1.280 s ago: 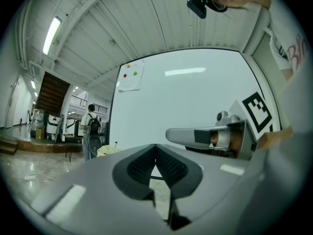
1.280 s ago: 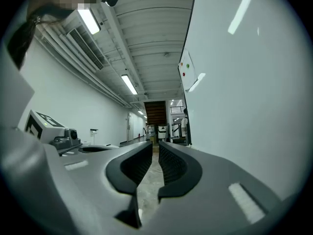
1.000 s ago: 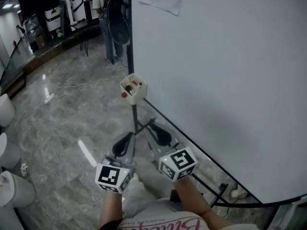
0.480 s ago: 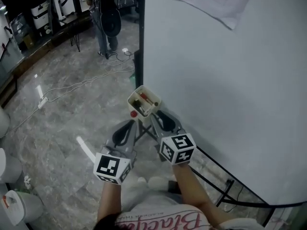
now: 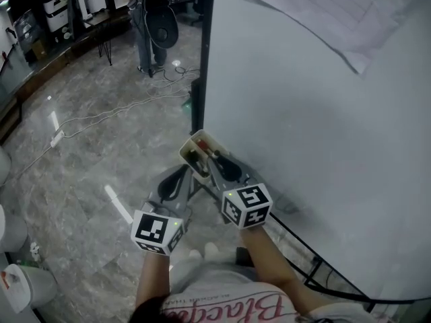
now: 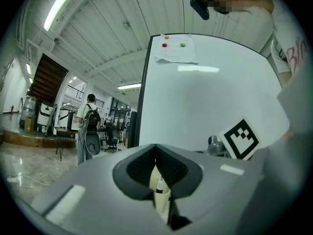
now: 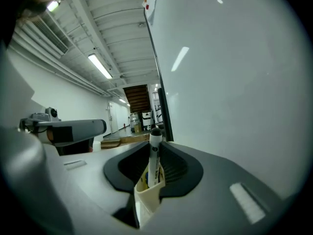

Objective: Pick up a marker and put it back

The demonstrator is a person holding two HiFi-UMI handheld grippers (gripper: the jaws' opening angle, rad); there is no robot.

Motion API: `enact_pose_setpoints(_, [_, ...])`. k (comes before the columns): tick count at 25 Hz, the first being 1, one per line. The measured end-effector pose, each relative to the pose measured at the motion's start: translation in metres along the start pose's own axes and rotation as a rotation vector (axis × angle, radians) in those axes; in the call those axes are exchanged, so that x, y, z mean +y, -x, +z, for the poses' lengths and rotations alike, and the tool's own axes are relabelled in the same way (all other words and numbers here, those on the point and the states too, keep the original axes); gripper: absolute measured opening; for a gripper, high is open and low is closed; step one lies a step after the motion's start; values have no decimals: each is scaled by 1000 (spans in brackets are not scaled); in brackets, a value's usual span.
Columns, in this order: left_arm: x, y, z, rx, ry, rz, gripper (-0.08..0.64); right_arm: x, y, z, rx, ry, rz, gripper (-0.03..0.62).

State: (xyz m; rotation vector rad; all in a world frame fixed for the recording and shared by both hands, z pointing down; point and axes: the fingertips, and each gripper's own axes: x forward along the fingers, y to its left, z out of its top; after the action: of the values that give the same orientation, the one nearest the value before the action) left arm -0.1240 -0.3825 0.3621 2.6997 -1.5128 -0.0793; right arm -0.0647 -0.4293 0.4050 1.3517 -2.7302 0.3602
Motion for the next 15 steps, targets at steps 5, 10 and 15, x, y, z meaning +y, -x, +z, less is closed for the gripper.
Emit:
enact_pose_setpoints(5, [7,-4,12,-32,-19,15,0,18,6,43,-111,62,74,69])
enact_pose_setpoints(10, [-2,4,43,-100,-52,18,0,40,42,94,-247,161,111,69])
enact_pose_setpoints(15, [-7,8,55,-118,-129,22,-2,47,61,111,-334,185,121,69])
